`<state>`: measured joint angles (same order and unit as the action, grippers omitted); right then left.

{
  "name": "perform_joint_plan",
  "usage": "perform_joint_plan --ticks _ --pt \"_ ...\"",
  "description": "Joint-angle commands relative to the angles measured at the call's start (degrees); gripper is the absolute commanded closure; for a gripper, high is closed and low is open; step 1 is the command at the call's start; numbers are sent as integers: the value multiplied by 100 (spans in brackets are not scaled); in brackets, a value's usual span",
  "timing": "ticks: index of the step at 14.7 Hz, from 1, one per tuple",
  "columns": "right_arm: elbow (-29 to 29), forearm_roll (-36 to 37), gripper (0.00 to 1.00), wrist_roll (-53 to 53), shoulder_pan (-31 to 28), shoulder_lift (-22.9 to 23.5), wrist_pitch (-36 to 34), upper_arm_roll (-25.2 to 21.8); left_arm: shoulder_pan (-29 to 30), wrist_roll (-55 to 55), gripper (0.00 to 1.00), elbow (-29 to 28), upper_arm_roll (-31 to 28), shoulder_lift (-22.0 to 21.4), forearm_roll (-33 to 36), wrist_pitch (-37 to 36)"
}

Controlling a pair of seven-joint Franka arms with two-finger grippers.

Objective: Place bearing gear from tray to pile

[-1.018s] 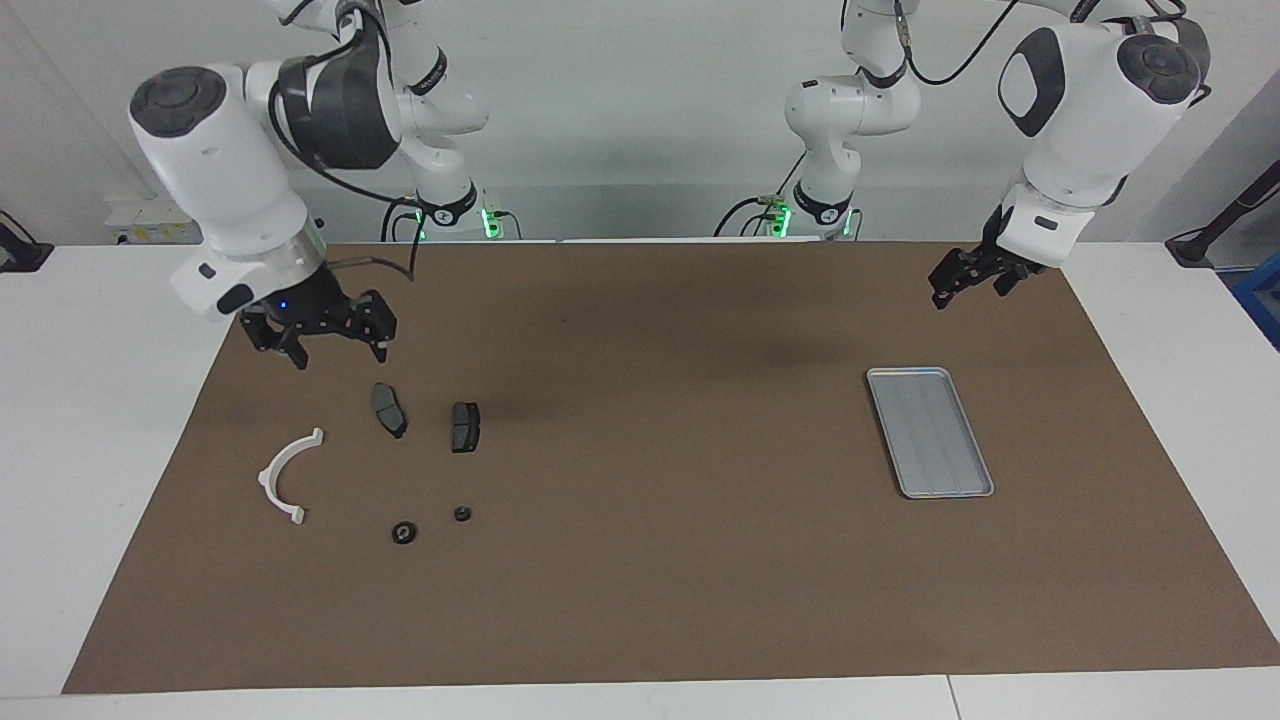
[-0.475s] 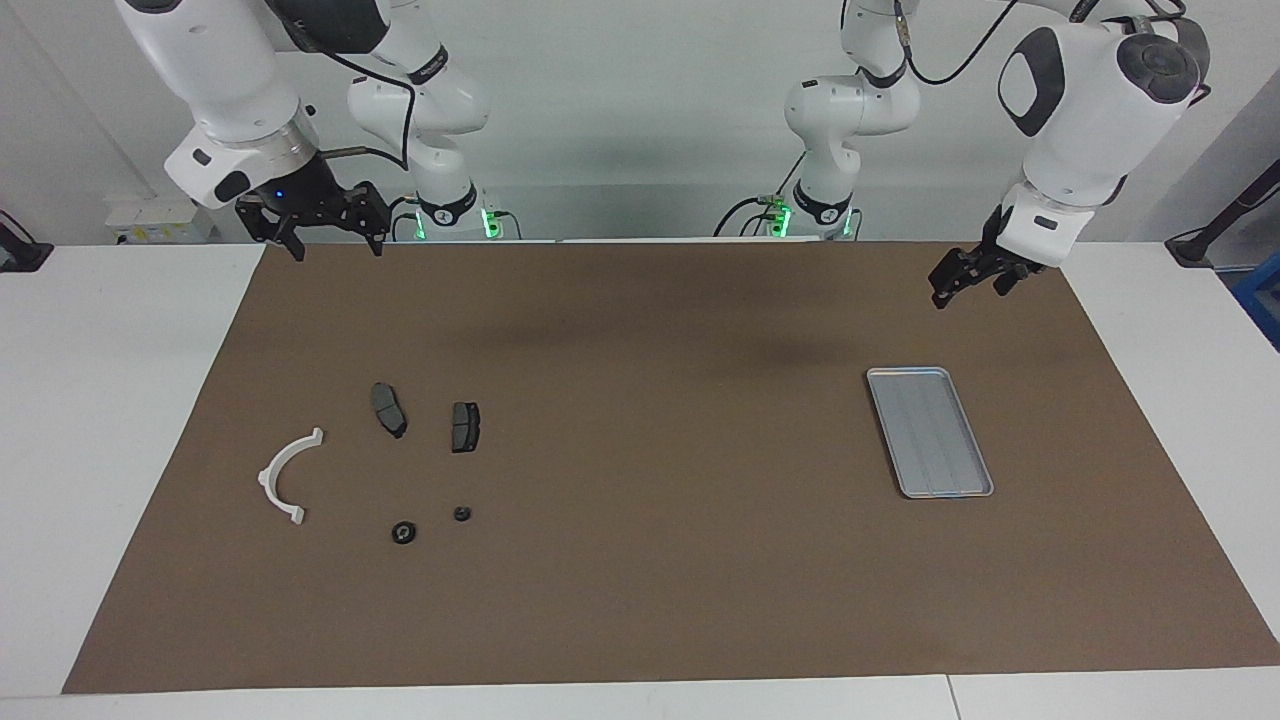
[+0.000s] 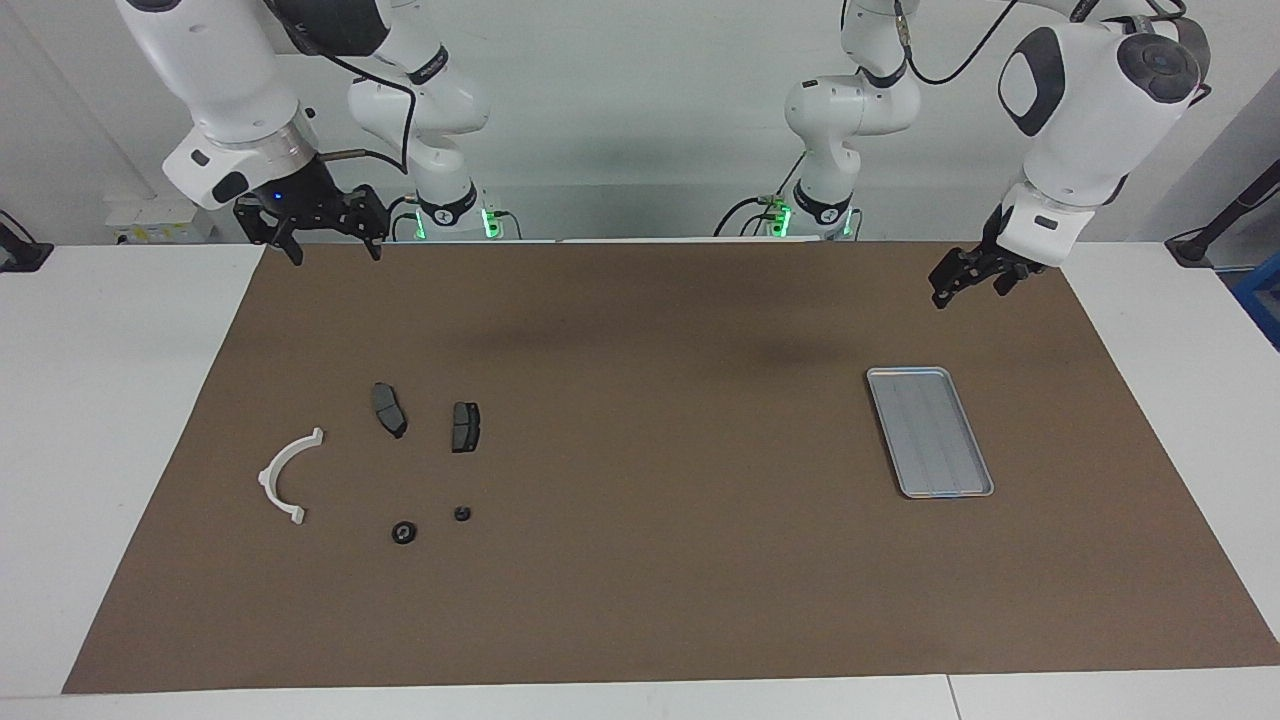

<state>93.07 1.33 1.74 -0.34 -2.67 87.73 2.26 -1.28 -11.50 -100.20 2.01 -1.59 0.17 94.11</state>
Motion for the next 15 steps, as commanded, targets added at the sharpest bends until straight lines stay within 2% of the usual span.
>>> perform_joint_plan --ticks 1,15 --pt "133 130 0 143 -80 -94 314 46 -39 78 0 -157 -52 -166 -70 37" --pt "115 96 0 125 -185 12 236 143 -39 78 0 -157 -52 -166 -70 37"
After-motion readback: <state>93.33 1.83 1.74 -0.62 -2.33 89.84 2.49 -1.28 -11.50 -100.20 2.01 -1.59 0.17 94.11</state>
